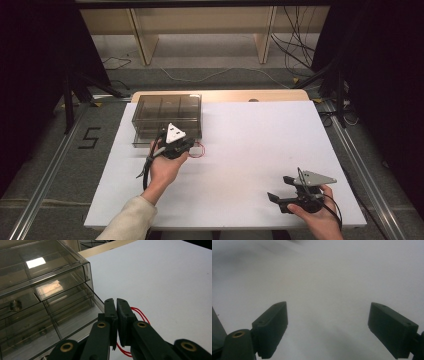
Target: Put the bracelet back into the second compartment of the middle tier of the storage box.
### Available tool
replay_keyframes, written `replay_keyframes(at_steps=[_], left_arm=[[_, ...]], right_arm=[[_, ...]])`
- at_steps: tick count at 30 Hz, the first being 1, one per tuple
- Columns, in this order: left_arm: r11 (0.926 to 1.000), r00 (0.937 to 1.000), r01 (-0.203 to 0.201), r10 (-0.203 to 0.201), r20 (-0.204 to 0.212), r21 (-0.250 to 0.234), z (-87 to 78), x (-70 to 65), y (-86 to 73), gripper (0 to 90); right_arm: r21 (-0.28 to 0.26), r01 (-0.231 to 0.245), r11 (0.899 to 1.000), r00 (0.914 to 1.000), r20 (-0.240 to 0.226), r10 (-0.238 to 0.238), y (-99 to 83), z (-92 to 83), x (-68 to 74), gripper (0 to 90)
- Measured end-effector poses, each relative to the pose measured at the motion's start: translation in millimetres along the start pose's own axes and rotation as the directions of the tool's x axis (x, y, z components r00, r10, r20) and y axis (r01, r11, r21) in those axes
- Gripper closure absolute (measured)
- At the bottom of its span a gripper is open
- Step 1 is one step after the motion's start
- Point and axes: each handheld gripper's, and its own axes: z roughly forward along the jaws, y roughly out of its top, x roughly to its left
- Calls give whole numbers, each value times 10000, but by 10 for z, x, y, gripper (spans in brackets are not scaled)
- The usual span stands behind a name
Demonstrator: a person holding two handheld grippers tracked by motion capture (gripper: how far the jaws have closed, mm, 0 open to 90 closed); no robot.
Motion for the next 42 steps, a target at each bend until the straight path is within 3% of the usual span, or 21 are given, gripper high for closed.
replay_keyframes(at_steps=[42], left_arm=[[9992, 9969, 393, -388, -679, 57, -86, 288, -15, 870]], right_arm=[[-9, -20, 10000, 10000, 11, 20, 2, -5, 2, 170]])
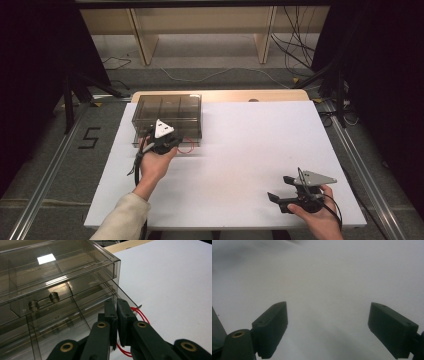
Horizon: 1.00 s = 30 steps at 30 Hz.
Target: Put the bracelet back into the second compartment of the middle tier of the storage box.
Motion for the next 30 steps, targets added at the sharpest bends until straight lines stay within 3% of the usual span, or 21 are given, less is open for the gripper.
replay_keyframes(at_steps=[30], left_arm=[[9995, 9979, 320, -319, -571, -1, -41, 232, -24, 870]], right_arm=[[9, 2, 10000, 10000, 1, -2, 0, 0, 0, 170]])
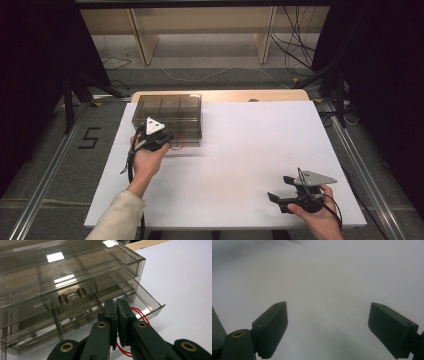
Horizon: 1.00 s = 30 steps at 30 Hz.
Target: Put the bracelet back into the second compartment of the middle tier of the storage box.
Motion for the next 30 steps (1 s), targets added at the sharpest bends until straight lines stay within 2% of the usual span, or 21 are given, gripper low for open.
replay_keyframes(at_steps=[30], left_arm=[[9992, 9960, 366, -379, -805, -182, 49, 250, -38, 869]], right_arm=[[65, -9, 10000, 10000, -5, 9, 0, 9, -3, 170]])
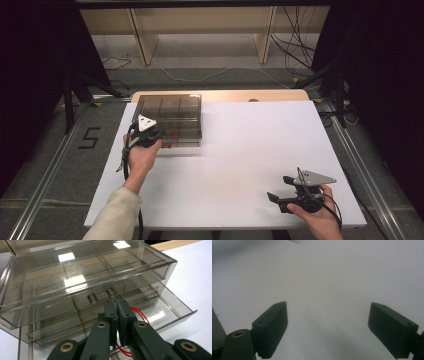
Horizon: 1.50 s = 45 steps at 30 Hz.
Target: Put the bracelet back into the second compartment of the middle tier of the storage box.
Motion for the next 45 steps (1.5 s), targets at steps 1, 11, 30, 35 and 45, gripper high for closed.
replay_keyframes(at_steps=[1, 11, 30, 35, 45], left_arm=[[10000, 10000, -5, 5, -13, 17, 4, 4, -2, 870], [10000, 9997, -90, 89, -229, -29, 75, 5, -2, 869], [9993, 9976, -357, 353, -595, -55, 135, 29, -16, 869], [9988, 9970, -490, 490, -602, 15, 153, 19, -31, 870], [9981, 9953, -621, 620, -742, 18, 188, 15, -43, 870]], right_arm=[[-36, 40, 10000, 10000, -6, -40, -1, 4, -2, 170], [-33, 36, 10000, 10000, -2, -36, -2, 4, -2, 170], [-14, 21, 10000, 10000, 13, -21, -3, 0, -4, 170], [-21, 30, 10000, 10000, 9, -30, -3, -1, -4, 170], [-11, 28, 10000, 10000, 12, -28, -3, -1, -4, 170]])
